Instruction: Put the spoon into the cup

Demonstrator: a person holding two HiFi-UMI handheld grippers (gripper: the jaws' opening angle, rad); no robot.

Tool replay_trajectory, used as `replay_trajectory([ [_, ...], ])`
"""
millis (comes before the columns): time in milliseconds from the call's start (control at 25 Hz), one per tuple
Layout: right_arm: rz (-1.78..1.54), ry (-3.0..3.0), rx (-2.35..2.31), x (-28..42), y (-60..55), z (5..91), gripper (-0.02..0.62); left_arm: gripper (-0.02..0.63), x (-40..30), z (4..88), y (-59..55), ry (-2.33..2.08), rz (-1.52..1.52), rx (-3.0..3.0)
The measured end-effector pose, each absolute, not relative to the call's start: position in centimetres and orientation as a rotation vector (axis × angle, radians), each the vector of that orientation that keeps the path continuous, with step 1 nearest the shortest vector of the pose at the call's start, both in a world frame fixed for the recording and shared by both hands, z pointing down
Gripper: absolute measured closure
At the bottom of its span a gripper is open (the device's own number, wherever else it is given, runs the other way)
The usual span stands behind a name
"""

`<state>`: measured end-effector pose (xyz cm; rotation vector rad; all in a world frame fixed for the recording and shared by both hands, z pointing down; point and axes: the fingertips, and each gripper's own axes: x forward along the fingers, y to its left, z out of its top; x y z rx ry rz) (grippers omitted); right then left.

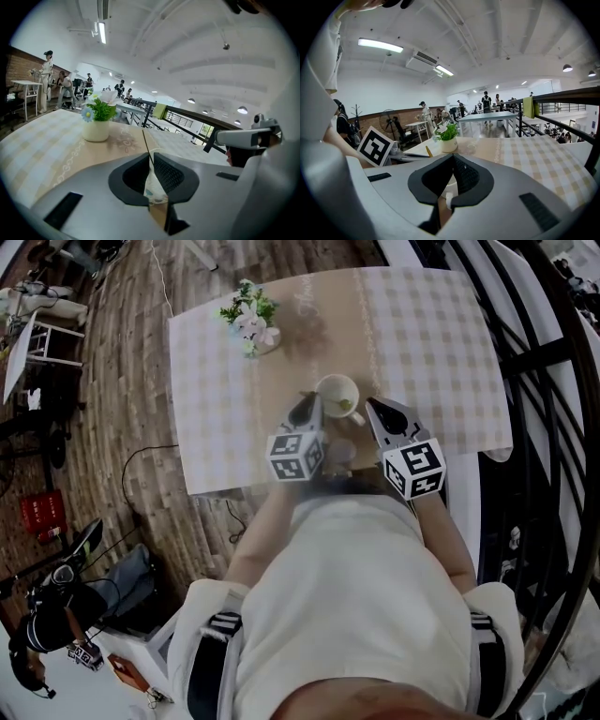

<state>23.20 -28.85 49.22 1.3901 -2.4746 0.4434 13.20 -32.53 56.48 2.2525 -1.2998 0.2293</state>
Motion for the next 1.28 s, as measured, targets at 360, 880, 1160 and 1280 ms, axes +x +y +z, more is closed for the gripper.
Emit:
replay_trajectory([
  [360,0.451,-2.497,1.383,22.3,-27.1,48.6,0.594,0.499,11.9,56.7,-30.1,-1.276,0.238,2.223],
  [880,0.435,-2.498,1.384,20.5,-24.2,46.6,0.594,0.491,9.9,52.9,-26.6,-1.213,0.113,2.197],
  [1160,0.455,-2.514,1.329,19.8,-28.4,44.0,0.594,0.531,8.7,48.4,-30.0,-1.226,0.033,2.168],
  [1280,0.461,-2.524,1.322,19.0,-27.9,45.0,0.594,0.569,7.2,48.5,-29.3,-1.269,0.016,2.165],
])
